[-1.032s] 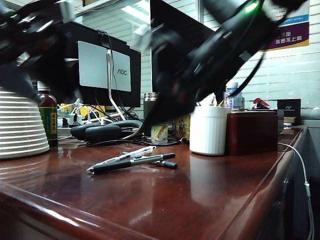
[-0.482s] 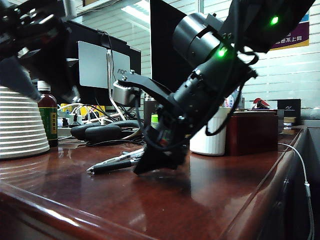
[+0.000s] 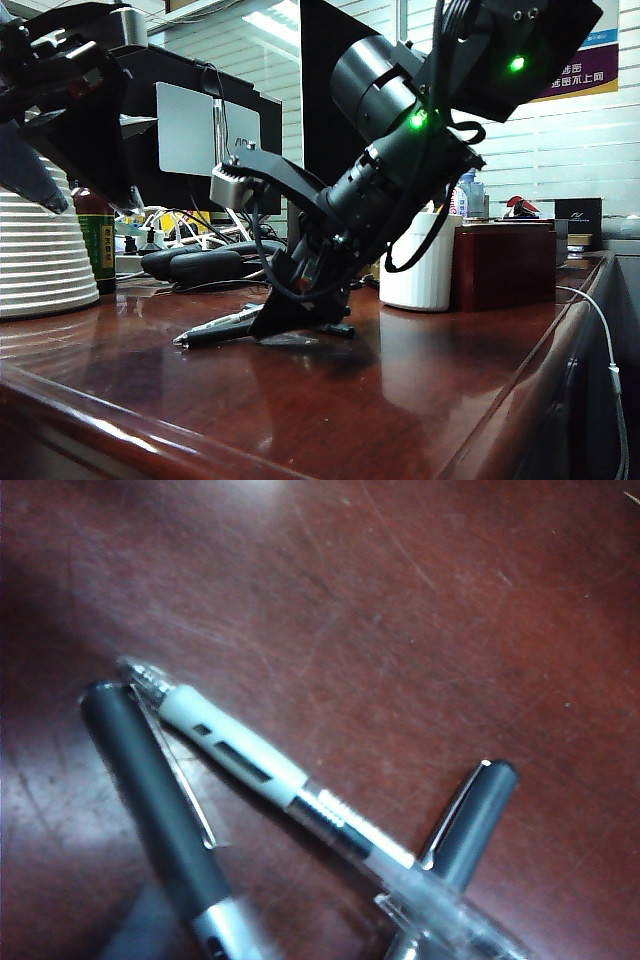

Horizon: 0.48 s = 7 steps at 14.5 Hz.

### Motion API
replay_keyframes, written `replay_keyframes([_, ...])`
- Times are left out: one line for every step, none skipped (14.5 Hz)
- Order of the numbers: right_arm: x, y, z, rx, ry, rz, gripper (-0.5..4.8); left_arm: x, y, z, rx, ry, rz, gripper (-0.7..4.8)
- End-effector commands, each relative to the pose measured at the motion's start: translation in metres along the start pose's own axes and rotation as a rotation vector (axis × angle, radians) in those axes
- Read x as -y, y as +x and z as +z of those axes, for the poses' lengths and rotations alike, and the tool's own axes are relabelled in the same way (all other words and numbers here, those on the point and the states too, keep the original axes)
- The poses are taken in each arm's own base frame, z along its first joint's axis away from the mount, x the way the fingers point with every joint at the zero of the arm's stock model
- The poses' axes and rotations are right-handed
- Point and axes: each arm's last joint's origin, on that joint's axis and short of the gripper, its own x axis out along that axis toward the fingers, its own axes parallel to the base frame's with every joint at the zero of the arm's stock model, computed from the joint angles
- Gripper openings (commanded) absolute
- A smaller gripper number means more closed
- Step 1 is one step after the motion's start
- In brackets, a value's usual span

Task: Pick up all the pens on the desk and put them into the pen holder one by one.

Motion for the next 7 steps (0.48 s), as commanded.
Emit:
replay_keyframes([-0.0024, -0.001, -0.0016, -0.025, 0.013, 0.031, 1.74, -0.0006, -0.0011, 0.0013, 0.008, -0.003, 0.025, 4.79])
replay_keyframes([-0.0037, -0.0011, -0.003, -0.04, 0.018, 0.044, 1.75, -0.0006, -0.0011, 0.0009, 0.004, -0.003, 0.025, 4.79])
replay_keyframes([-0.0045, -0.0011, -0.0041, -0.049, 0.022, 0.053, 1.75, -0.0006, -0.0011, 0.0006, 0.001, -0.002, 0.025, 4.79])
replay_keyframes([-0.0048, -0.0012, -0.0044, -0.052, 0.023, 0.056, 1.75, -0.0006, -0.0011, 0.0006, 0.001, -0.003, 0.025, 4.79])
replay_keyframes([-0.0049, -0.0012, -0.0045, -0.054, 0.023, 0.057, 1.47, -0.0006, -0.0011, 0.0006, 0.001, -0.003, 0.025, 4.79])
replay_keyframes([-0.0053, -0.0013, -0.0046, -0.057, 0.024, 0.059, 0.47, -0.0006, -0.0011, 0.0006, 0.001, -0.003, 0.025, 4.79])
replay_keyframes([-0.0053, -0.0014, -0.0047, -0.058, 0.024, 0.059, -0.05, -0.0006, -0.0011, 0.0006, 0.001, -0.003, 0.025, 4.79])
